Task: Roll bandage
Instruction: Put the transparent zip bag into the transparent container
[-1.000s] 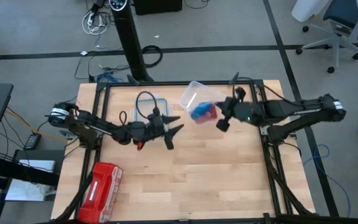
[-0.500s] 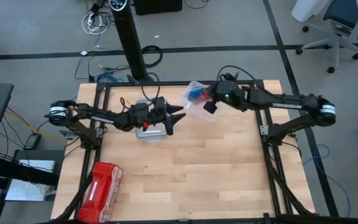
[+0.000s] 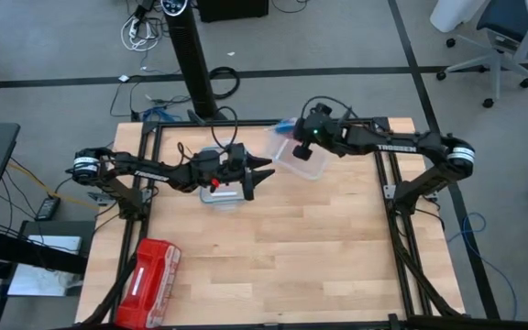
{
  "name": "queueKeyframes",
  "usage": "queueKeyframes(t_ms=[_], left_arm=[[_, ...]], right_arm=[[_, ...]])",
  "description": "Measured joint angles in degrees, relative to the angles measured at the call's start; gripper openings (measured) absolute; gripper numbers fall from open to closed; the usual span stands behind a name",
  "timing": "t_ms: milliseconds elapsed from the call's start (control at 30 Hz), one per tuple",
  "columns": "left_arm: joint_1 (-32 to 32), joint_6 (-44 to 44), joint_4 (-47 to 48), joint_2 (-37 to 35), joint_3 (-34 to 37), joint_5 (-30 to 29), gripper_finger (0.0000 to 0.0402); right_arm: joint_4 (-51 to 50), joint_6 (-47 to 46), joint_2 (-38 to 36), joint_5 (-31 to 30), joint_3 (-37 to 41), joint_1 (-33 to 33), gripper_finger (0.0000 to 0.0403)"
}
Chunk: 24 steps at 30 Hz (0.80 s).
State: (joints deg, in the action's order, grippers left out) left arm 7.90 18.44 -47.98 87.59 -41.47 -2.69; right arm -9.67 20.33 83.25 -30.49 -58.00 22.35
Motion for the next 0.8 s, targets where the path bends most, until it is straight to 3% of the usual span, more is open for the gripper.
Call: queueKeyframes(t_ms=[133,267,367,667,800], left_arm=[[0.0,-0.1,-0.1,0.0,0.0,0.0,0.0193],[0.0,-0.1,-0.1,0.0,0.0,1.0,0.0193],[0.0,-0.1,-0.2,0.0,0.0,1.1,0.0193],[0.0,-0.1,-0.3,0.0,0.0,1.3,0.0193],[0.0,-0.1,-0.2,0.0,0.0,1.8,0.0193]], right_arm=[[-7.8,0.8,3.2,6.8,0.0,0.2,0.0001],[-17.7,1.0,6.8,1.6,0.0,0.2,0.0003],[-21.7,0.8,8.2,1.1,0.0,0.3,0.0003],[-21.6,0.8,6.9,3.8,0.0,-2.1,0.0002],[-21.9,-0.6,4.2,12.0,0.0,-2.9,0.0002]])
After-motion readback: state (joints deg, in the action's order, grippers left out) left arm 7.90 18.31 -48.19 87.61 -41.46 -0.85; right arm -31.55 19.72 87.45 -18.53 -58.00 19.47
